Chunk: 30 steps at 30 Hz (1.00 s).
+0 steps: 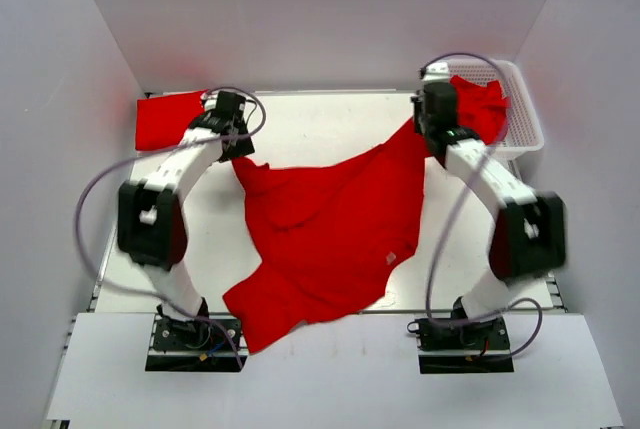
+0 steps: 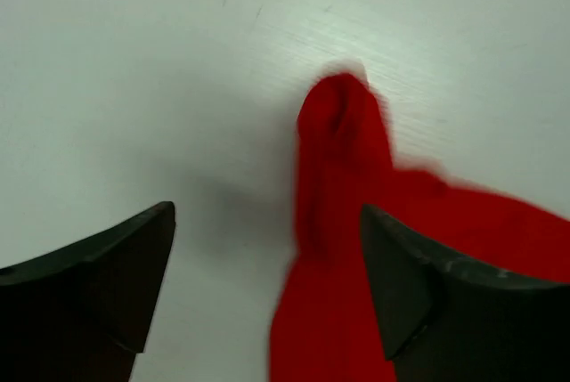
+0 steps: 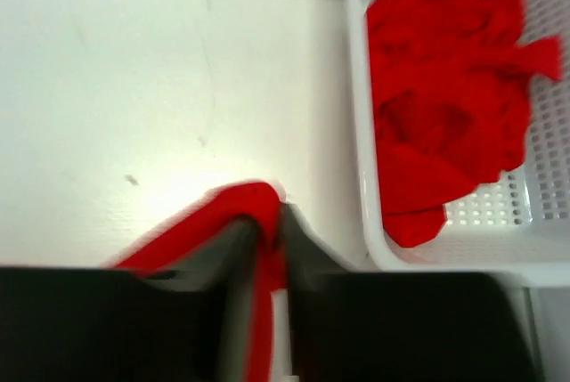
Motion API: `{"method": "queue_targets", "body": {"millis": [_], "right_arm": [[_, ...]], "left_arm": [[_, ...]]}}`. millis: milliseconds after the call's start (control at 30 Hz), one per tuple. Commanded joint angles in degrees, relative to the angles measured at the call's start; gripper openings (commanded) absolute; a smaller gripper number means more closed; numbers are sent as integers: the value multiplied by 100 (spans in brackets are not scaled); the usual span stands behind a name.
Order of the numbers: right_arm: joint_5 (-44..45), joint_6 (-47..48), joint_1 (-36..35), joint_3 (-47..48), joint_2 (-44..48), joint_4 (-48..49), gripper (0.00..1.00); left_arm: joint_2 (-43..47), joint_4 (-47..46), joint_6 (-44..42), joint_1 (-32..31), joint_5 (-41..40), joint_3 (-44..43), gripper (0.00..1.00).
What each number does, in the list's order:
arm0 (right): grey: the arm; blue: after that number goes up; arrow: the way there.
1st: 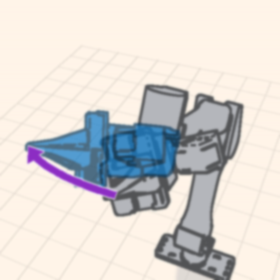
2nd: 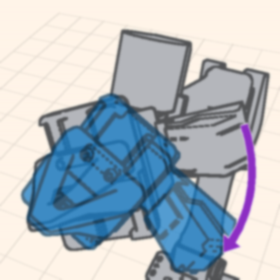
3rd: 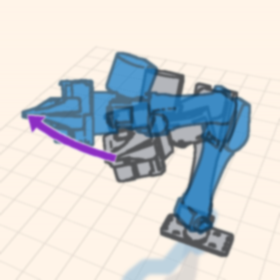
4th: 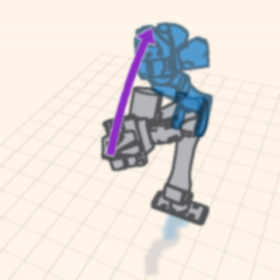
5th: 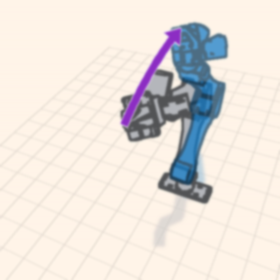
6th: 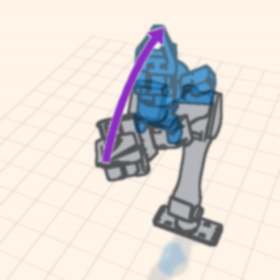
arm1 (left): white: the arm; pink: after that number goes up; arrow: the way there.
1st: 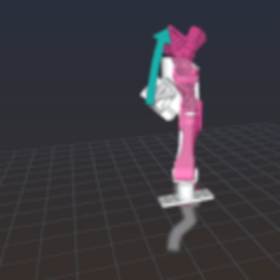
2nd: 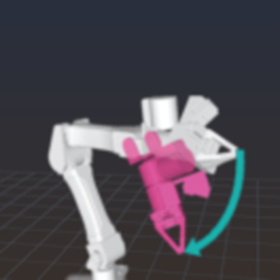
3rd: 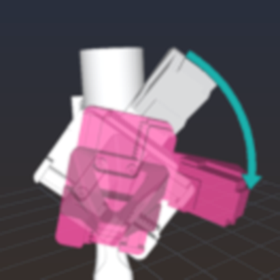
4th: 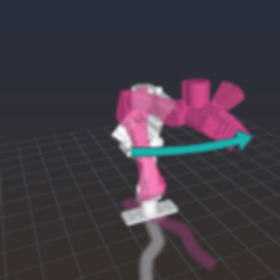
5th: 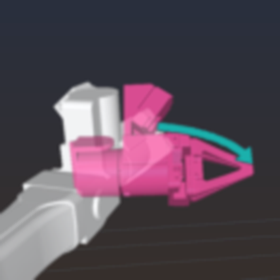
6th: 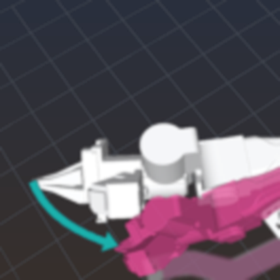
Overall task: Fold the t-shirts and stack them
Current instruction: Flatten out the tshirt
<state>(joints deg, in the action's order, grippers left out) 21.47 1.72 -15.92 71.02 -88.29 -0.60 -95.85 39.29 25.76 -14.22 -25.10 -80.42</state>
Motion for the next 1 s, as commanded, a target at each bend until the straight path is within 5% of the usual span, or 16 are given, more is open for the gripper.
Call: {"method": "queue_targets", "body": {"millis": [0,33,100,433,600,800,967], "right_arm": [[-12,-66,63,1174,-854,-487,30],[-151,-92,72,1934,-1248,-702,65],[-353,-101,54,2187,-1524,-958,90],[-1461,-136,1,2012,-971,-1521,90],[-2364,-1058,-16,828,-172,-1935,90],[-2832,-1594,-130,-876,461,-2014,90],[-3123,-1806,-236,-1398,322,-1847,90]], "left_arm": [[-800,1008,640,323,-250,-1016,99],[-1212,1333,641,323,-249,-1506,99],[-1295,1336,571,323,-249,-1765,99],[-259,36,-580,235,909,-888,99],[-100,-509,-932,112,2411,-221,99],[-539,-475,-1187,-221,2765,26,99],[-1127,-536,-1187,-362,2818,167,99]]}}
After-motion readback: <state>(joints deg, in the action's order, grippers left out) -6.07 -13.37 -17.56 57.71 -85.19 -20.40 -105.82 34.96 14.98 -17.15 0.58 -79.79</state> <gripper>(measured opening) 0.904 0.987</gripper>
